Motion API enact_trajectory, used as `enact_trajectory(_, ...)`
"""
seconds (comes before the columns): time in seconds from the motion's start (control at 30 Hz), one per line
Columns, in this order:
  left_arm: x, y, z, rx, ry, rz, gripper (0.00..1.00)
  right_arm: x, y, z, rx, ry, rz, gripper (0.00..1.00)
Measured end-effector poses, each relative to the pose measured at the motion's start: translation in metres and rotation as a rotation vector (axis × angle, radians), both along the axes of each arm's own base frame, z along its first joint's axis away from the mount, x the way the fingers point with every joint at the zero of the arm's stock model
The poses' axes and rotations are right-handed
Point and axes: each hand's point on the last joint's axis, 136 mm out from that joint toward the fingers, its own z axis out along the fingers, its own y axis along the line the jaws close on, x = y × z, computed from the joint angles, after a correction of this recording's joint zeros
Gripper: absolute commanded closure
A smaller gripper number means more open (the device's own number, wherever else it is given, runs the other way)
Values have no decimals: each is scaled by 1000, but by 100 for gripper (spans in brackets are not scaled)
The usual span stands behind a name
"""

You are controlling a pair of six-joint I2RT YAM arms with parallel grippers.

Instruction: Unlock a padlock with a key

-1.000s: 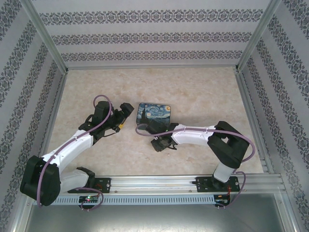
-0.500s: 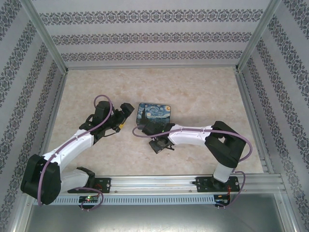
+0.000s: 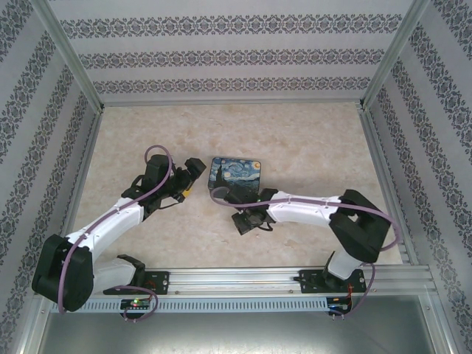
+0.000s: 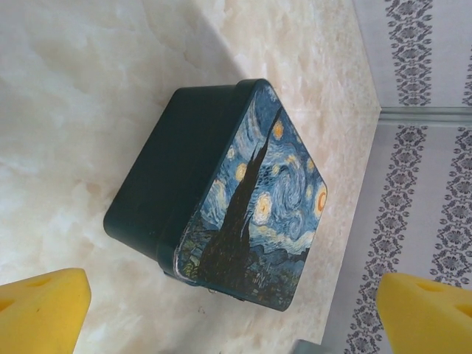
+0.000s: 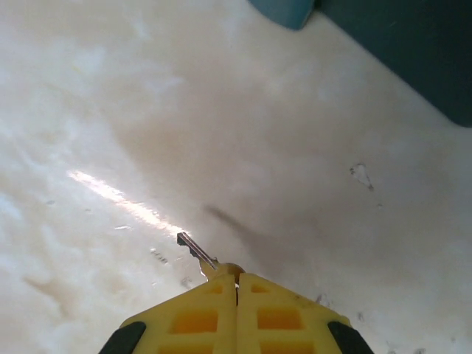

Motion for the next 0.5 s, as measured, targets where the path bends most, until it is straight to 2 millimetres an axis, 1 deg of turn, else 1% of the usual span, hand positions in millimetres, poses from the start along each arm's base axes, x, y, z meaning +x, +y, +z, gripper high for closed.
enact_trajectory(0.1,-1,-3,-6,-1,18,-19,0,3,3,14,49,-12,-23,100)
enact_trajectory(0.27,0,-14,-6,-24,10,-62,0,6,1,23,84,-13,-66,100)
enact_trajectory(0.4,-4,-37,-3,-53,-17,-136,1,15,-3,36,134,-15,-137,100)
enact_trajectory(0.43,-6,-44,-3,-59,-20,-157,2,17,-4,39,148,-16,-157,100)
enact_trajectory(0.5,-10,-59,-6,-72,-23,-201,8,25,-8,48,185,-20,-209,100)
